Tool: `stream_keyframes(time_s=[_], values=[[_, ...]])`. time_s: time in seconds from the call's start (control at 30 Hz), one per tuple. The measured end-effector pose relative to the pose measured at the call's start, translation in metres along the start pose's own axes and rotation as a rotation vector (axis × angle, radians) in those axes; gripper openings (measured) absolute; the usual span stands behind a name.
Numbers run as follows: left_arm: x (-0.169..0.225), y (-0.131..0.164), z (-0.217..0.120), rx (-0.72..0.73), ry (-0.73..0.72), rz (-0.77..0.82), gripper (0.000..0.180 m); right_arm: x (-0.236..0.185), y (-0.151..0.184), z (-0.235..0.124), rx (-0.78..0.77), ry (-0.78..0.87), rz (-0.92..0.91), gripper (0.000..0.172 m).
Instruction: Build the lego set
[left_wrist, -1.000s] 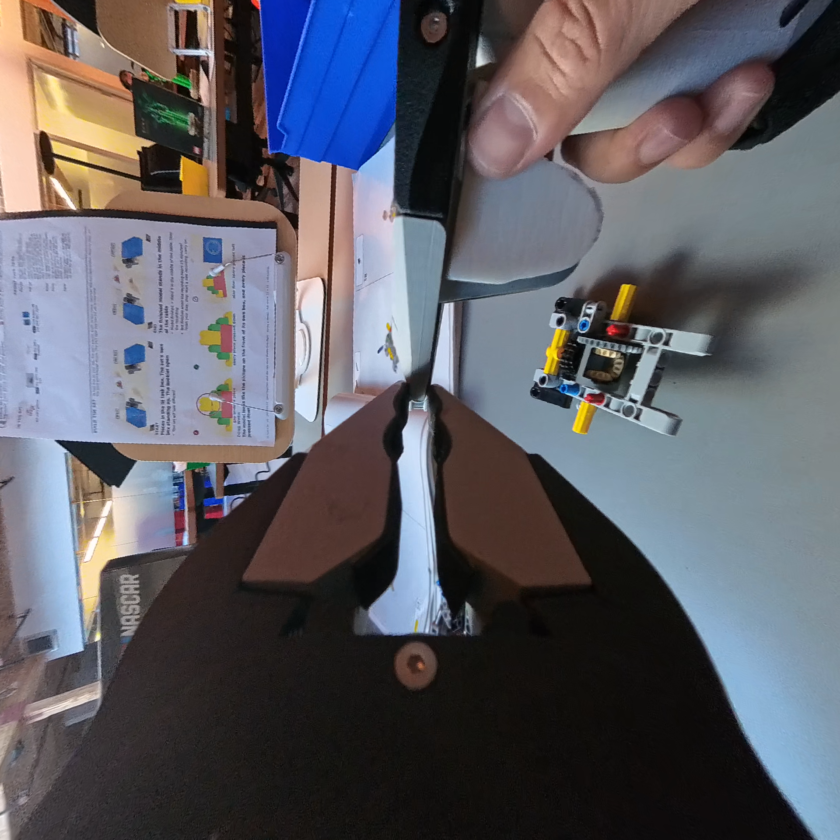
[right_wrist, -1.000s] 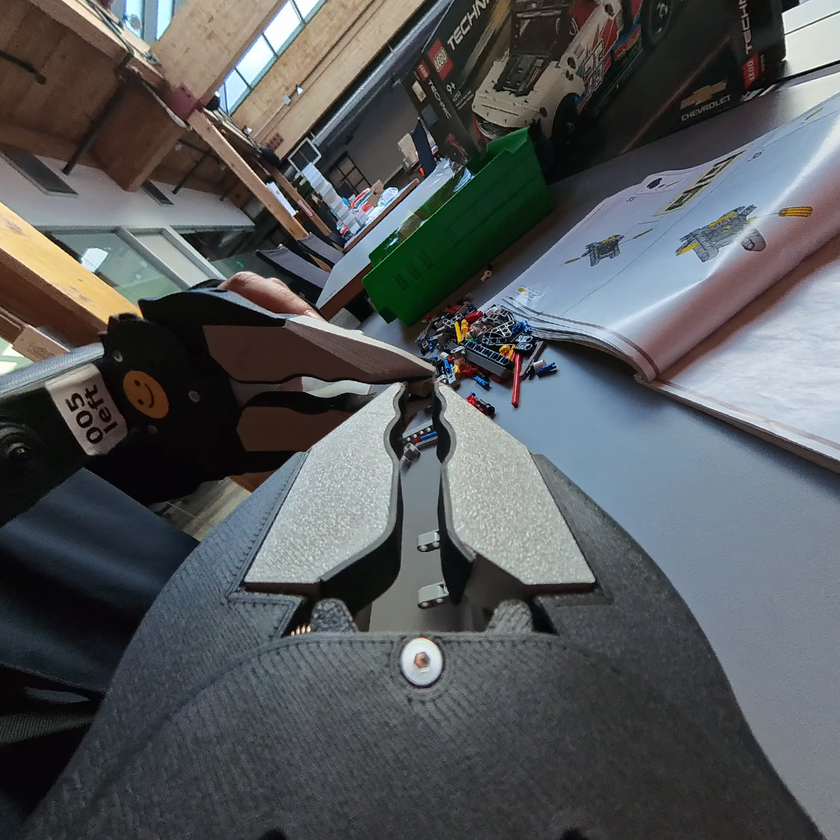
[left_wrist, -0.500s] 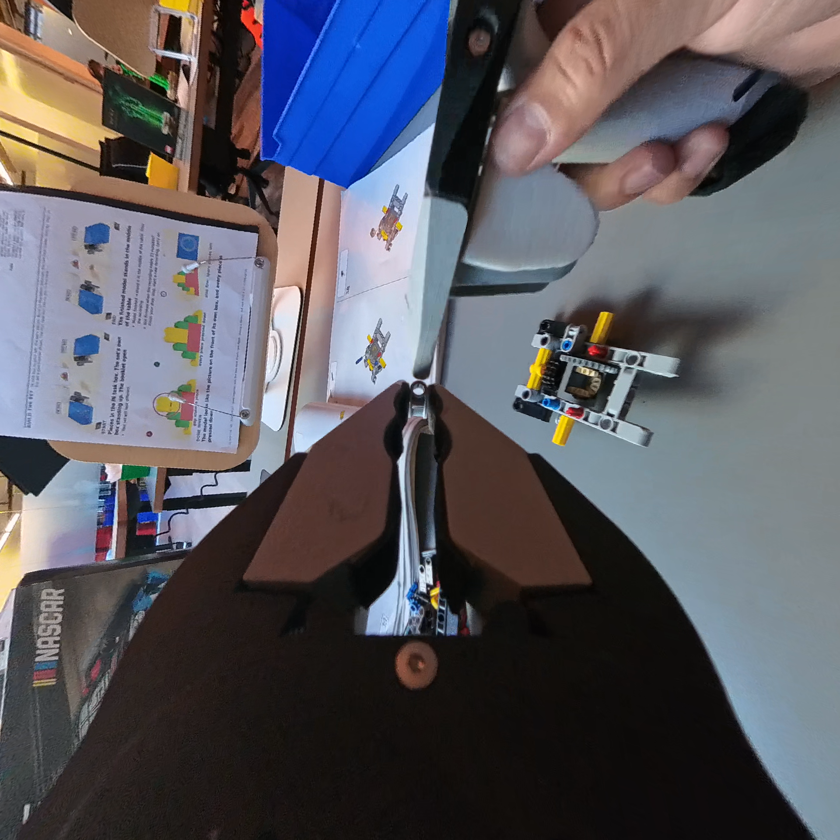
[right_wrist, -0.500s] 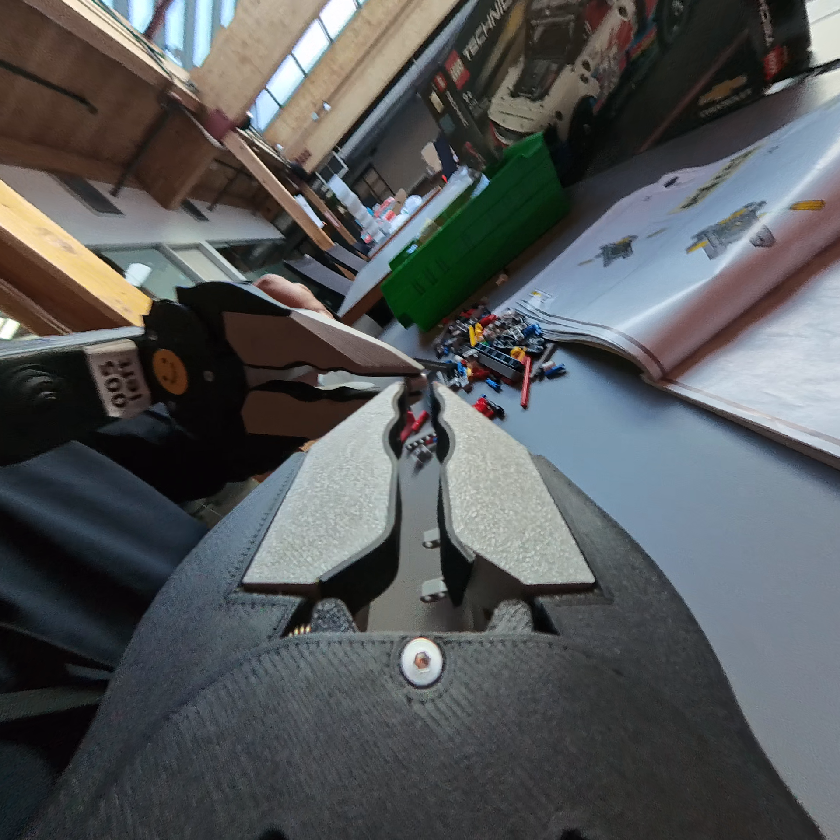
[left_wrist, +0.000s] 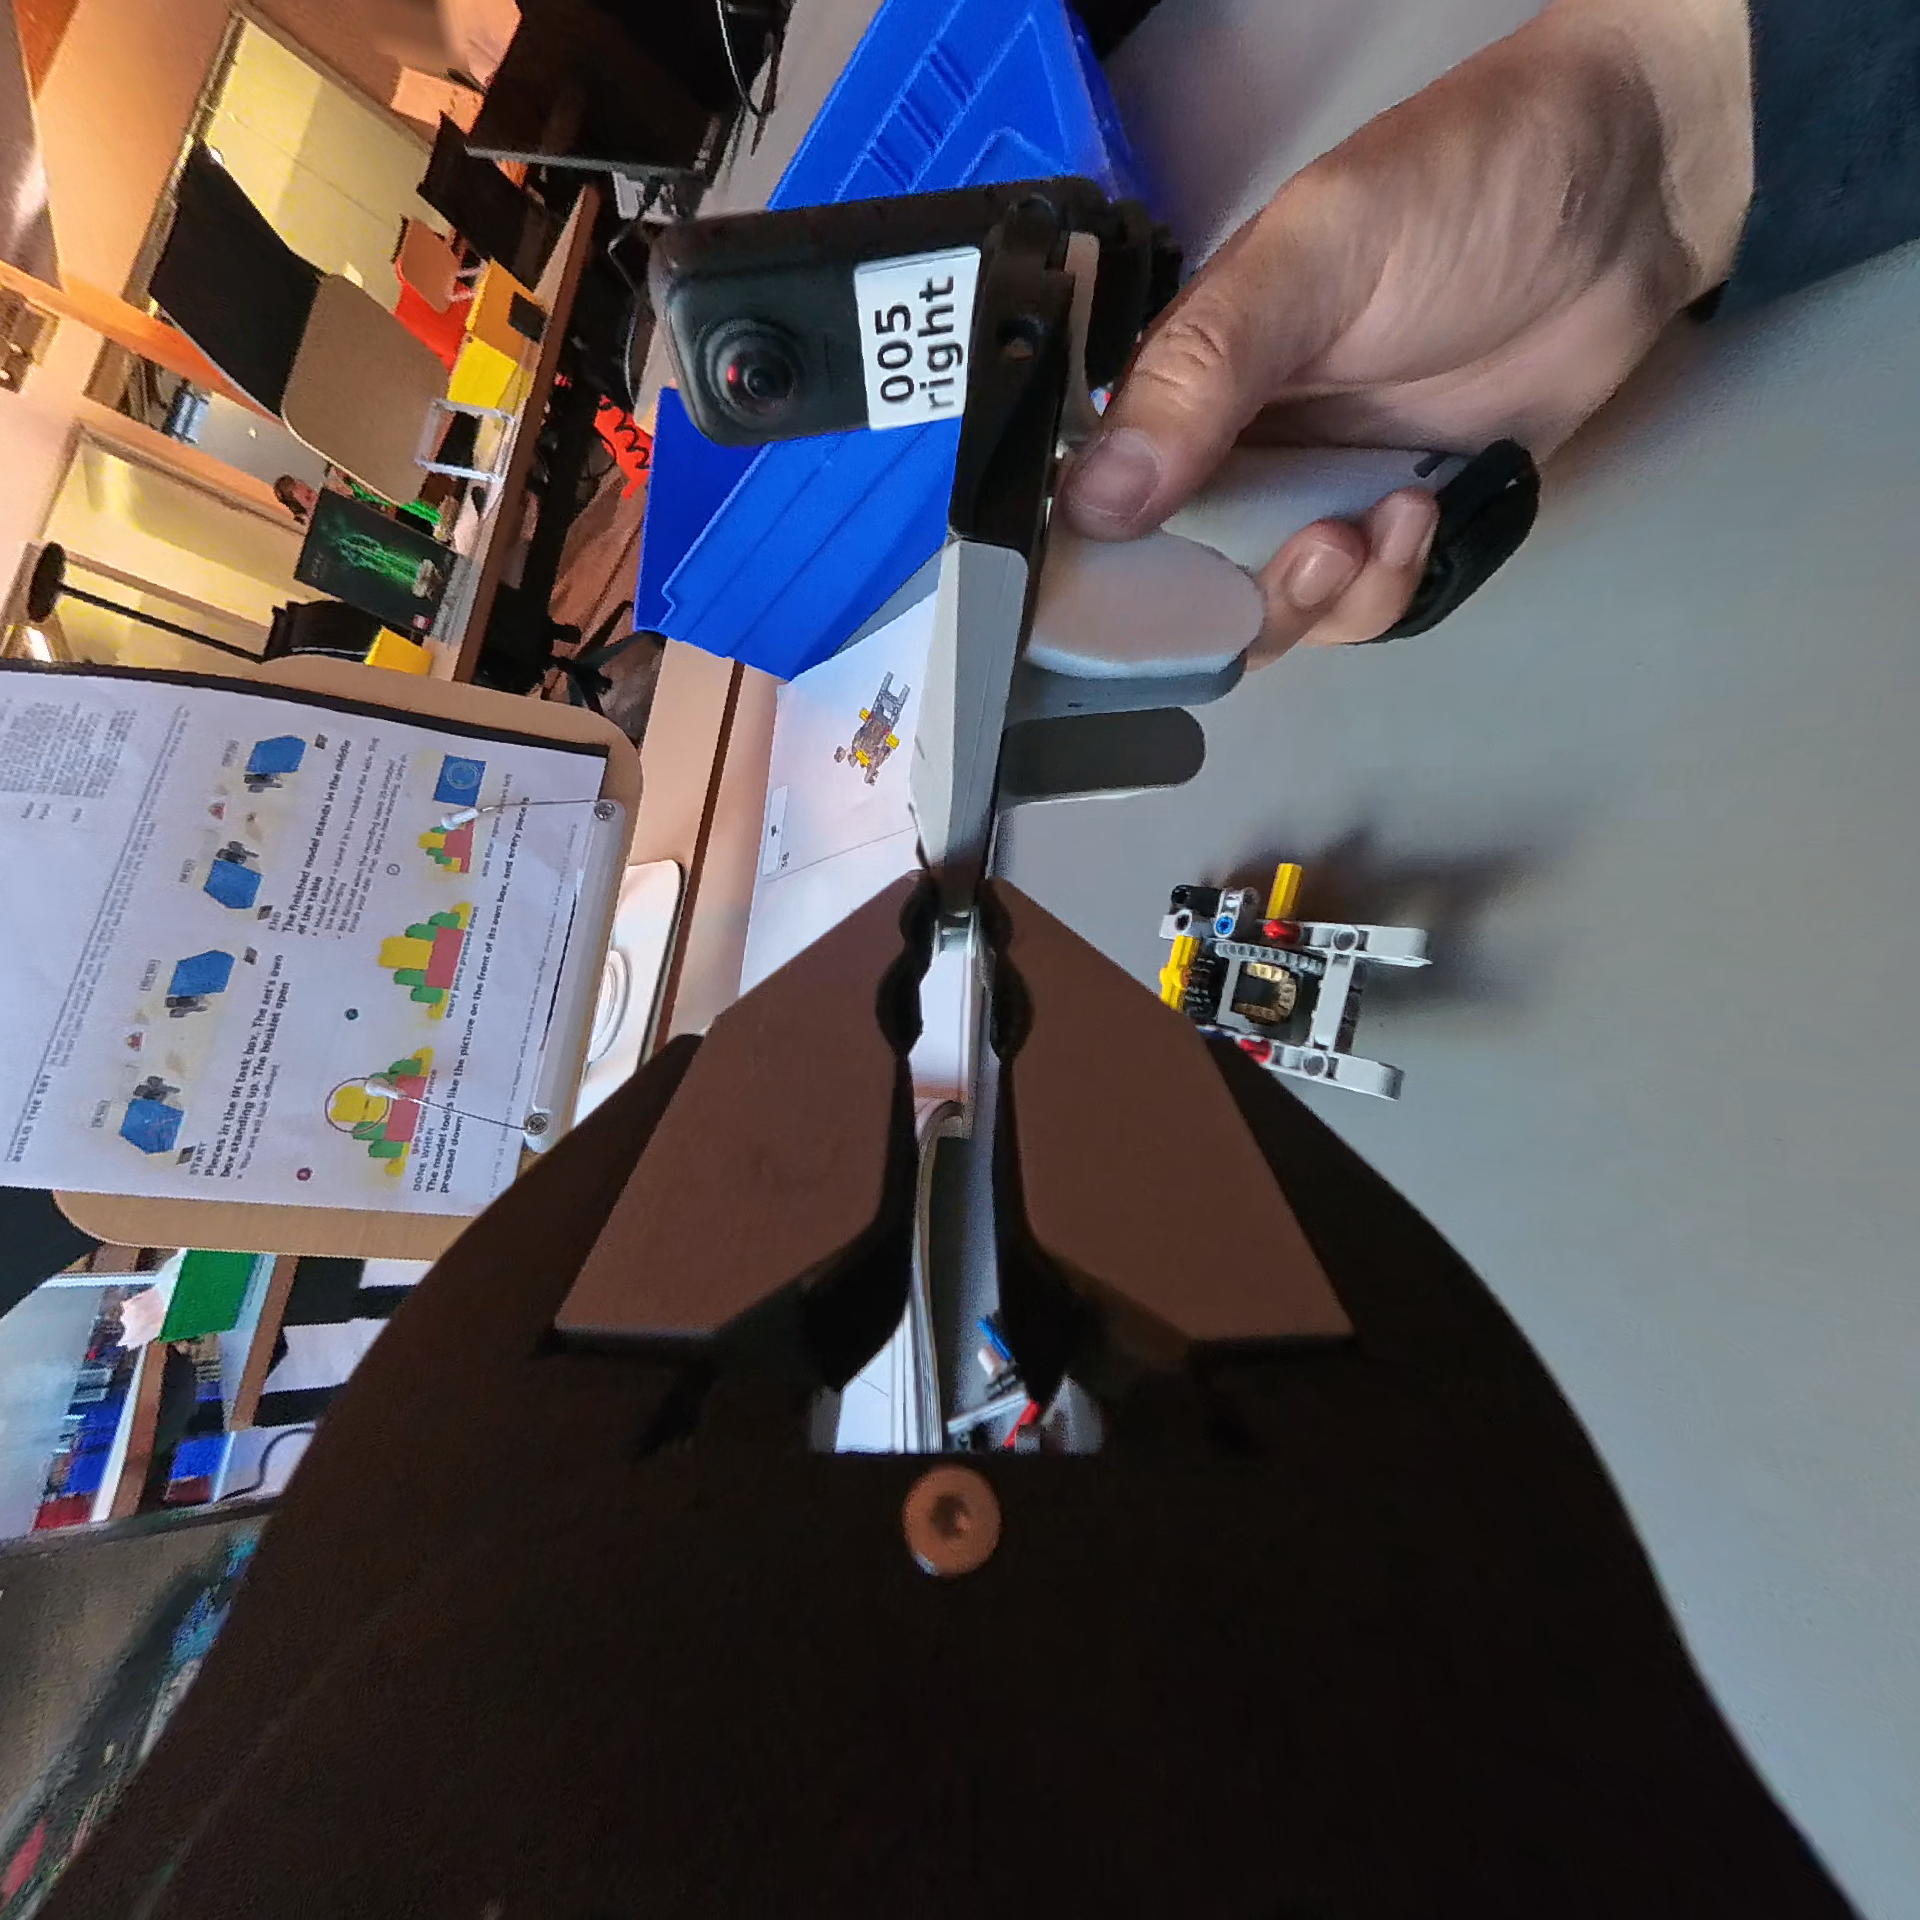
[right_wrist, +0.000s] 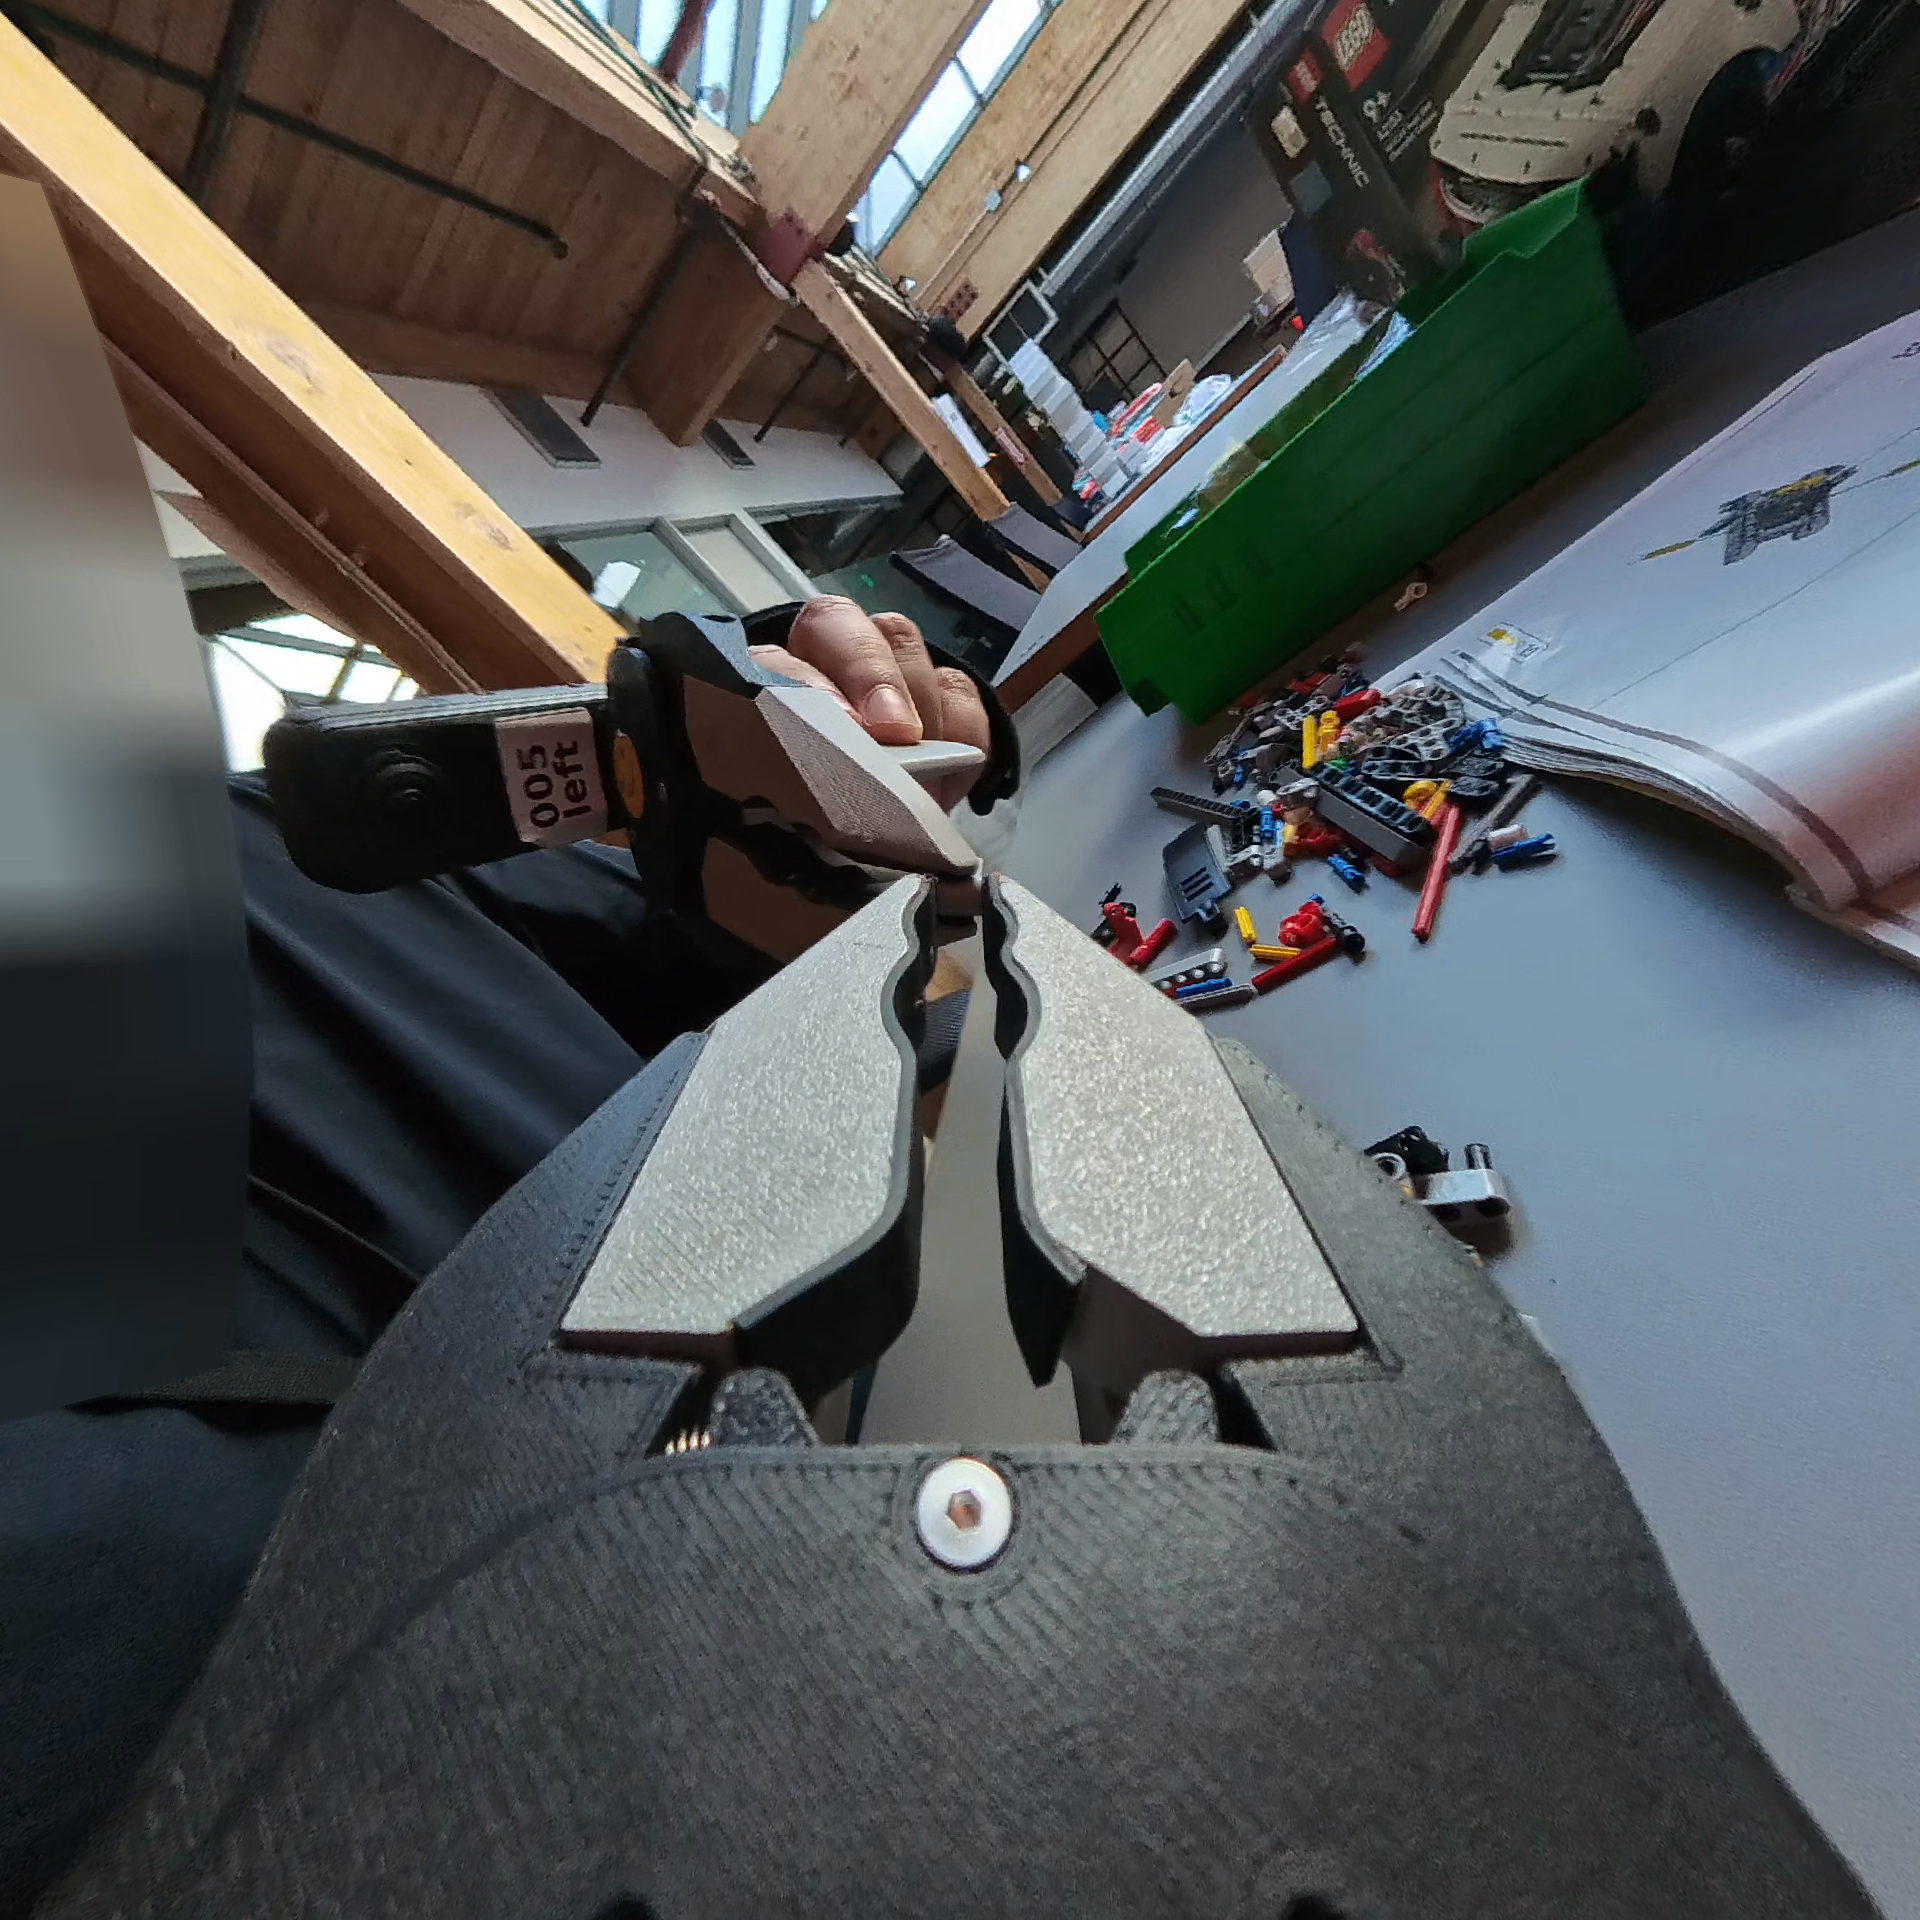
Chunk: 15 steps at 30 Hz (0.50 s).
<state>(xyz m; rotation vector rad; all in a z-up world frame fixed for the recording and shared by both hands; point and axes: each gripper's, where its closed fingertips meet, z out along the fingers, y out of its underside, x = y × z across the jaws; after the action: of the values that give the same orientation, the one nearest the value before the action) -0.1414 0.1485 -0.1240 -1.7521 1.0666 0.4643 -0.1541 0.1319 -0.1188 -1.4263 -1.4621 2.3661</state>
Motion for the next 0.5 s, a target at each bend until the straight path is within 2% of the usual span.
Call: stream_keyframes(time_s=[0.23,0.5], values=[[0.003,0.012,0.008,-0.064,0.029,-0.056,0.005,0.014,0.003,-0.002,-0.013,0.081,0.046,0.005],[0.003,0.024,0.012,-0.167,-0.006,0.024,0.005,0.025,0.005,-0.001,-0.052,0.241,-0.032,0.005]])
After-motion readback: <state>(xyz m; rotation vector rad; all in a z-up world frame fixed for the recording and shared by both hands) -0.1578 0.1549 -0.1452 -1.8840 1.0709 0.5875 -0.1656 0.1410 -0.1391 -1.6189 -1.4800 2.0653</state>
